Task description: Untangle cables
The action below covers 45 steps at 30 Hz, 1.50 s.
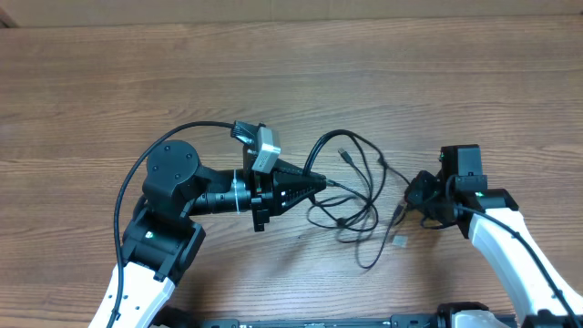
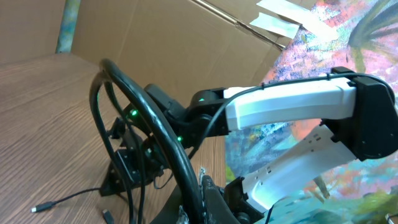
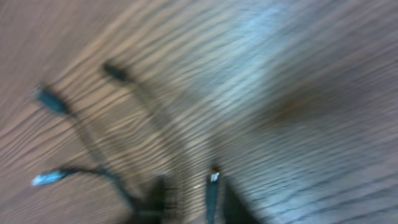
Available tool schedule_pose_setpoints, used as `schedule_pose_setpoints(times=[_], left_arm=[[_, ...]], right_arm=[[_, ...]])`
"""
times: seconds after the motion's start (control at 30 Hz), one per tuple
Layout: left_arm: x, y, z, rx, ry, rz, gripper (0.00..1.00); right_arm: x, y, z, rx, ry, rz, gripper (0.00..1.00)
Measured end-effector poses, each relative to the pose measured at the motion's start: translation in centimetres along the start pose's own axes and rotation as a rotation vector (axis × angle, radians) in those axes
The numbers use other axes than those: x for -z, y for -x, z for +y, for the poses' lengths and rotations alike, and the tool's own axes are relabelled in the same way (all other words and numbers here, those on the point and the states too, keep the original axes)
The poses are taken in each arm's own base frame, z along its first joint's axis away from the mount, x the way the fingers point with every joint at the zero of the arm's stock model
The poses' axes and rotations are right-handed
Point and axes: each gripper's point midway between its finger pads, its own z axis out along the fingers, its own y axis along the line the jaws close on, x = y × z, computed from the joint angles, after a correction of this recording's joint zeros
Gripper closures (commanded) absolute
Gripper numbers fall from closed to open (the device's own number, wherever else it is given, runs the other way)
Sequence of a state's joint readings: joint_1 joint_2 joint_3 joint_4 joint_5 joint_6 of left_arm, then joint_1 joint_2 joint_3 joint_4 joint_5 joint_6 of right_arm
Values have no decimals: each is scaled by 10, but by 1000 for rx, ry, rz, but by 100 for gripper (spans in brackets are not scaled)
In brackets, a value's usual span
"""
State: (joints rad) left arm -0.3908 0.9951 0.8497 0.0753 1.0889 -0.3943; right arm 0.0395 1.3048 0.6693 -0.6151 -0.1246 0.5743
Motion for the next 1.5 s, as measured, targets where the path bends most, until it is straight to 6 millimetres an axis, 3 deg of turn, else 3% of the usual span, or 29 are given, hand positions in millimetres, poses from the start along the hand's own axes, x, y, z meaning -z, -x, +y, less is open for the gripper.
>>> schedule_pose_setpoints(times=[0.17,0.37,0.5,0.53,0.63,0.67,0.7,0.87,1.0,1.07,1.13,1.2,1.27,1.3,1.5], left_arm=[[0,0,0,0,0,0,96],[0,1,3,0,15,-6,96],[0,7,11,28,65,-36,96],[1,12,12,27,76,-54,96],[4,35,16,22,120,-149,96],[5,39,20,45,145,-173,10],[6,42,24,63,166,-190,0],[14,51,47,148,291,-271,0],[28,20,88,321,517,-231,0],[44,-15,114,436,696,-171,0],[61,-43,128,508,837,-109,0],[90,-85,141,595,1040,-11,0],[116,-108,146,626,1196,49,1],[138,-126,146,657,1308,104,1],[206,-142,154,742,1569,86,1]], right_arm=[[-5,0,5,-1,25,14,0],[3,-4,48,159,259,48,0],[34,-6,75,261,417,9,0],[54,-5,84,297,469,-39,0],[89,-6,94,350,543,-124,0],[100,-8,96,362,562,-151,0],[112,-8,98,379,584,-184,0],[143,-13,101,421,638,-271,0],[142,-18,98,417,627,-254,0],[141,-18,97,416,623,-249,0],[139,-19,96,415,619,-244,0],[132,-18,95,404,605,-220,0],[121,-17,94,378,587,-179,0],[112,-17,93,361,573,-150,0],[74,-8,116,280,661,-15,0]])
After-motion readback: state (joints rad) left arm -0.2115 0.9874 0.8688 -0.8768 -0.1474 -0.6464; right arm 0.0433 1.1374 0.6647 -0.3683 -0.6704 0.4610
